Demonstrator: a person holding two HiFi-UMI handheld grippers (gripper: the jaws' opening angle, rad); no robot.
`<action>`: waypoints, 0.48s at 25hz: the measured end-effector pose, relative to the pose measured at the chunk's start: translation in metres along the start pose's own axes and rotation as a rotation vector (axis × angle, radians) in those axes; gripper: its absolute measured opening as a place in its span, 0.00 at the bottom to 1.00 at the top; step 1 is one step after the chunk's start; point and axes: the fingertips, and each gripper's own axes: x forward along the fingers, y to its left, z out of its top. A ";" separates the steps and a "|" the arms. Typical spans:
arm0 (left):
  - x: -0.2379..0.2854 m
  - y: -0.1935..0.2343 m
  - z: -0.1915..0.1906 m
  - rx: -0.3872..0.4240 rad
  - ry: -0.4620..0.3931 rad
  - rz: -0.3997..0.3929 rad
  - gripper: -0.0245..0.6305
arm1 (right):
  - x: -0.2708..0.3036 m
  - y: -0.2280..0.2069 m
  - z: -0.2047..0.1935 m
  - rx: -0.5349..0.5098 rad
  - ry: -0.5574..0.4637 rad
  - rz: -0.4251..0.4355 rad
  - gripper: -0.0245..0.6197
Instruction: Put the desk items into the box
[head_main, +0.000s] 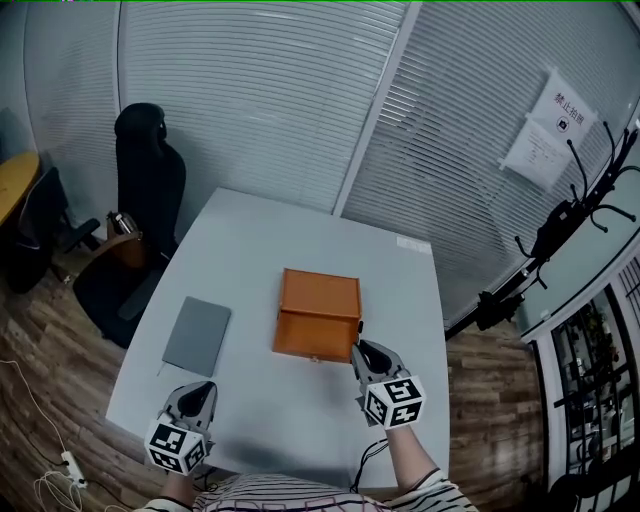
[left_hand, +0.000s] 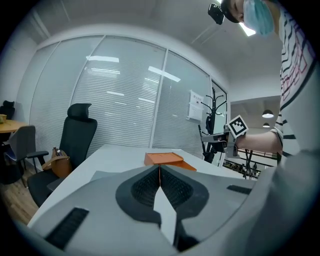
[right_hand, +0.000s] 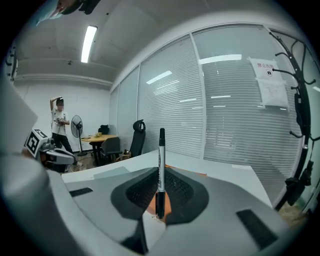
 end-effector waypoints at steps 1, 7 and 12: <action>0.000 0.003 -0.001 -0.001 -0.001 -0.001 0.07 | 0.006 -0.001 0.001 -0.021 0.005 -0.003 0.13; -0.001 0.018 -0.011 -0.019 0.001 0.020 0.07 | 0.045 -0.006 -0.009 -0.136 0.075 -0.005 0.13; -0.003 0.033 -0.017 -0.033 0.011 0.048 0.07 | 0.076 -0.010 -0.029 -0.231 0.157 -0.002 0.13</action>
